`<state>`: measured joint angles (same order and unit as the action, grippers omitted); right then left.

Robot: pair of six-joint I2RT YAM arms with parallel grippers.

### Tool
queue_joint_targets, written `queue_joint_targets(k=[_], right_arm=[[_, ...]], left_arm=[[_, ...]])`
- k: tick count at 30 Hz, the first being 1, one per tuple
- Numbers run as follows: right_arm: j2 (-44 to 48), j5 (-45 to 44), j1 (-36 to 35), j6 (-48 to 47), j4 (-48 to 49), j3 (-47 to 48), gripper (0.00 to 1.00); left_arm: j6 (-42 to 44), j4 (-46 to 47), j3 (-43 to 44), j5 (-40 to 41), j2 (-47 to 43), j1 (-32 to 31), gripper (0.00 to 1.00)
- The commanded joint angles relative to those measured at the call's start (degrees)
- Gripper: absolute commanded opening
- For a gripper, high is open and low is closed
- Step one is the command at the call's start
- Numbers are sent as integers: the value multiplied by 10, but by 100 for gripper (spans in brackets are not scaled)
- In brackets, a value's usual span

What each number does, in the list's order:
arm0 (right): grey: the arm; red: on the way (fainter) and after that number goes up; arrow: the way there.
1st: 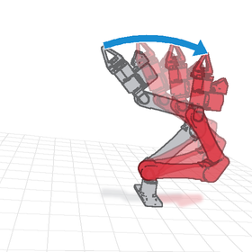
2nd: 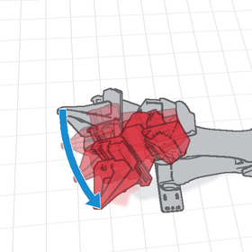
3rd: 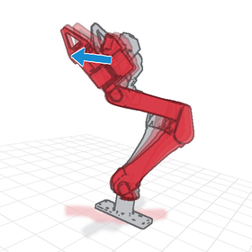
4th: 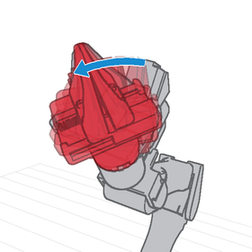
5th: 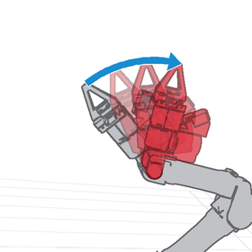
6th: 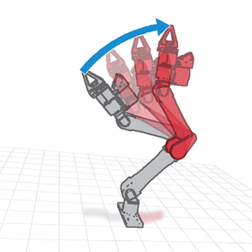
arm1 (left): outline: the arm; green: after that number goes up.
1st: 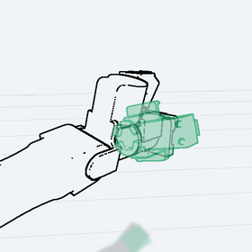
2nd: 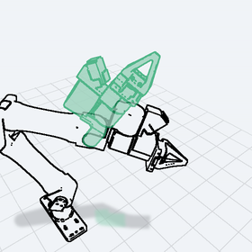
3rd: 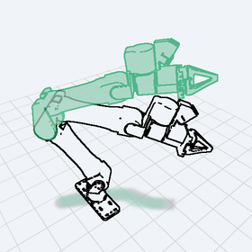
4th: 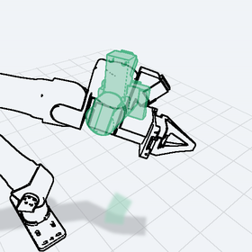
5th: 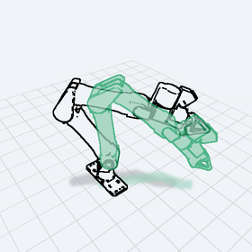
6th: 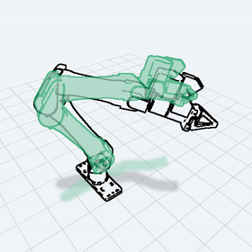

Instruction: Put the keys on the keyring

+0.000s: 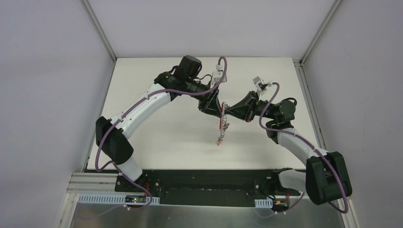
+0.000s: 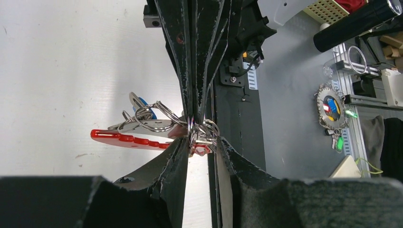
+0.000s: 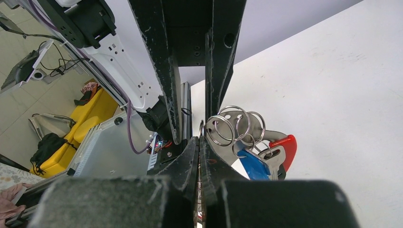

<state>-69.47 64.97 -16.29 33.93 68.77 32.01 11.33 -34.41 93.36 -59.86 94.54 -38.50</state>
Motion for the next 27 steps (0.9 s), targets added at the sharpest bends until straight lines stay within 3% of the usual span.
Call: queue_joint_targets(k=[1, 11, 22, 27], right_arm=[[8, 3, 4, 8, 47, 6, 0], [8, 2, 5, 7, 46, 5, 0], [9, 1, 6, 6, 42, 6, 0], [9, 0, 6, 6, 41, 5, 0]], left_arm=[[-32, 53, 1, -43, -16, 6, 28], [-46, 67, -9, -57, -8, 6, 17], [-69, 96, -27, -58, -7, 6, 17], [-71, 96, -27, -56, -6, 6, 10]])
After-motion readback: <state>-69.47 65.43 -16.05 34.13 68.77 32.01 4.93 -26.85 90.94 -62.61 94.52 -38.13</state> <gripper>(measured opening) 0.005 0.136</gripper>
